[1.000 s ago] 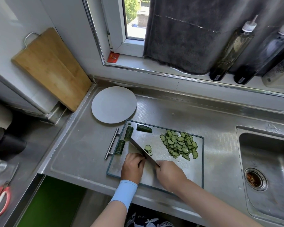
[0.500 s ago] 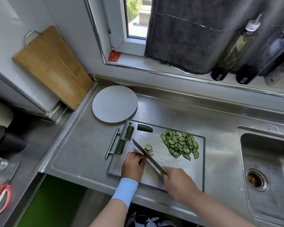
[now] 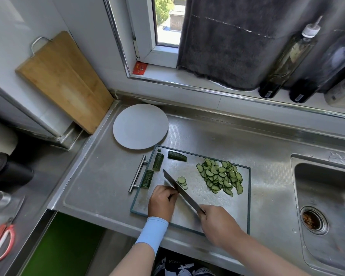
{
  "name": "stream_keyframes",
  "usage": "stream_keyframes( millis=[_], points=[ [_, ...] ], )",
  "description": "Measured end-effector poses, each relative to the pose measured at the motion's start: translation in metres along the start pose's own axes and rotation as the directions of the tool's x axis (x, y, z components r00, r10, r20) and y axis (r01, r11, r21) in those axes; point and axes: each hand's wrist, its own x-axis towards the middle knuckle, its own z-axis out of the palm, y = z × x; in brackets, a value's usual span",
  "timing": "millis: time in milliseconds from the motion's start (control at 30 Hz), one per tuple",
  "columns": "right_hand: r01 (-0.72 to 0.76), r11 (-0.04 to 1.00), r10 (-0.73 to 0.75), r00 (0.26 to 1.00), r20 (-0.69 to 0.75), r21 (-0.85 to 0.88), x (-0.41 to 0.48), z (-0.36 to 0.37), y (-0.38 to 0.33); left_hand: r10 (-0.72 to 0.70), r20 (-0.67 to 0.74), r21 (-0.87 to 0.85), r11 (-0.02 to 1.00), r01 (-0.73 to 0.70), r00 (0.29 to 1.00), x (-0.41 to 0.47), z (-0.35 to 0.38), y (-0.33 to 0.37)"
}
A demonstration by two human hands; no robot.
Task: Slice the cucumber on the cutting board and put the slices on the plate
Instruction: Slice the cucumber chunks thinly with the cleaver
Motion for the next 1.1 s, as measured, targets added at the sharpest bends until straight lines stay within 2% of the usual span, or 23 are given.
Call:
stream_keyframes(
  millis=[233,433,567,700,767,800,867,900,967,1033,1100],
  points=[
    [-0.001,1.000,0.001,1.000,0.014,0.023,0.017,0.002,-0.009,0.005,0.004,0.005,1.000,-0.005,1.000,0.000,-0.001,0.000],
    [0.043,0.999,-0.043,0.999,0.015,-0.032,0.032,-0.001,-0.021,0.010,-0.002,0.024,1.000,-0.010,1.000,-0.001,0.000,0.000],
    [0.021,0.999,-0.021,1.000,-0.013,0.038,0.032,-0.008,-0.006,0.010,0.019,0.045,0.999,-0.010,1.000,0.002,-0.001,0.005],
    [0.013,0.994,-0.005,0.997,-0.073,0.106,0.026,-0.022,0.018,-0.065,0.037,0.055,0.997,0.063,0.997,0.013,0.003,0.018],
    [0.025,0.995,-0.013,0.993,-0.118,0.098,0.024,-0.032,0.026,-0.109,0.094,0.078,0.992,0.102,0.989,0.024,0.006,0.034],
    [0.034,0.996,-0.022,0.989,-0.143,0.077,0.023,-0.037,0.030,-0.123,0.166,0.099,0.989,0.108,0.978,0.029,0.009,0.042],
    [0.057,0.998,-0.058,0.980,-0.193,-0.011,0.023,-0.045,0.035,-0.149,0.301,0.143,0.984,0.110,0.942,0.040,0.011,0.055],
    [0.070,0.995,-0.085,0.973,-0.217,-0.073,0.022,-0.048,0.036,-0.172,0.317,0.147,0.980,0.131,0.933,0.044,0.011,0.060],
    [0.087,0.975,-0.140,0.956,-0.258,-0.205,0.021,-0.054,0.039,-0.274,0.225,0.082,0.962,0.262,0.935,0.049,0.002,0.067],
    [0.087,0.939,-0.184,0.945,-0.270,-0.334,0.020,-0.058,0.040,-0.376,-0.004,-0.054,0.926,0.375,0.927,0.051,-0.016,0.067],
    [0.104,0.897,-0.231,0.938,-0.257,-0.429,0.019,-0.063,0.040,-0.372,-0.201,-0.149,0.926,0.347,0.906,0.051,-0.034,0.066]
  ],
)
